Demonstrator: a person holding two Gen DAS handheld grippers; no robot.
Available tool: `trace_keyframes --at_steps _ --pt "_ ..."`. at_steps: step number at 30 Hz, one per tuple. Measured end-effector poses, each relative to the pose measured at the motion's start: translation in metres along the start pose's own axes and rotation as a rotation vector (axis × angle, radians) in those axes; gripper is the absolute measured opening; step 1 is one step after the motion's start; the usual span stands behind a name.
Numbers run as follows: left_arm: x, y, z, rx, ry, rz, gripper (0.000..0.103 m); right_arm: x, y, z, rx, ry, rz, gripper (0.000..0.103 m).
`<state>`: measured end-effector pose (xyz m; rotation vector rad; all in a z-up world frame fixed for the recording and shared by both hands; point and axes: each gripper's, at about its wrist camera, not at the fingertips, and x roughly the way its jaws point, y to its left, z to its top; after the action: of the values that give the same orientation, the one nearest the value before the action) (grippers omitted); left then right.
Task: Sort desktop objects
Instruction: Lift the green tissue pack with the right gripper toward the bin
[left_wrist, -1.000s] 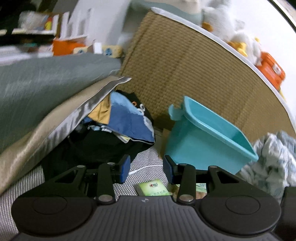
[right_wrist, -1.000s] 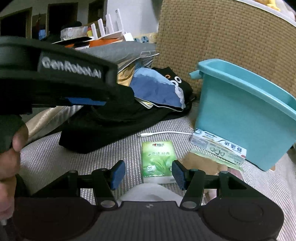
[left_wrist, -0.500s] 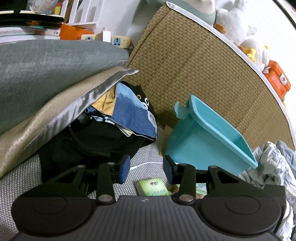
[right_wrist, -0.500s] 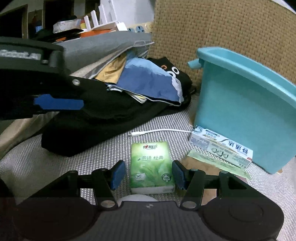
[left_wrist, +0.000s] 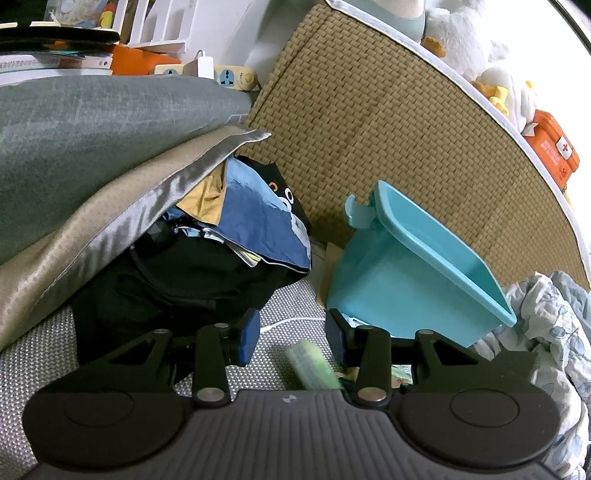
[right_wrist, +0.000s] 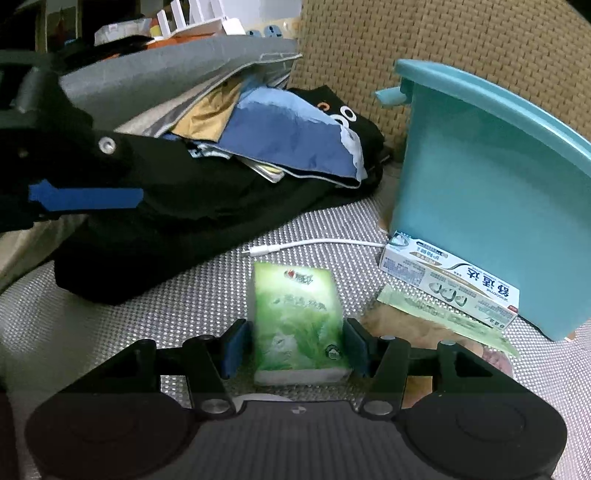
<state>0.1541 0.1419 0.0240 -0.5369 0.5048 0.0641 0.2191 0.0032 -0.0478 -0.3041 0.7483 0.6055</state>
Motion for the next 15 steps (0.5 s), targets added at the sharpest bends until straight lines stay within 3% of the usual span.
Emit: trace_keyframes --at_steps 3,6,15 --pt "0.0 0.001 0.0 -0.003 0.002 -0.004 0.044 0.001 -0.006 0.0 0.036 -0.005 -0.016 0.057" --pt "0.0 0.0 -0.001 0.003 0.004 -0.004 0.044 0.002 -0.012 0.0 0.076 -0.012 -0.029 0.04" --pt "0.003 -0.01 -0.006 0.071 0.014 0.003 0.044 -0.031 -0.023 0.002 0.123 -0.097 0.005 0.035"
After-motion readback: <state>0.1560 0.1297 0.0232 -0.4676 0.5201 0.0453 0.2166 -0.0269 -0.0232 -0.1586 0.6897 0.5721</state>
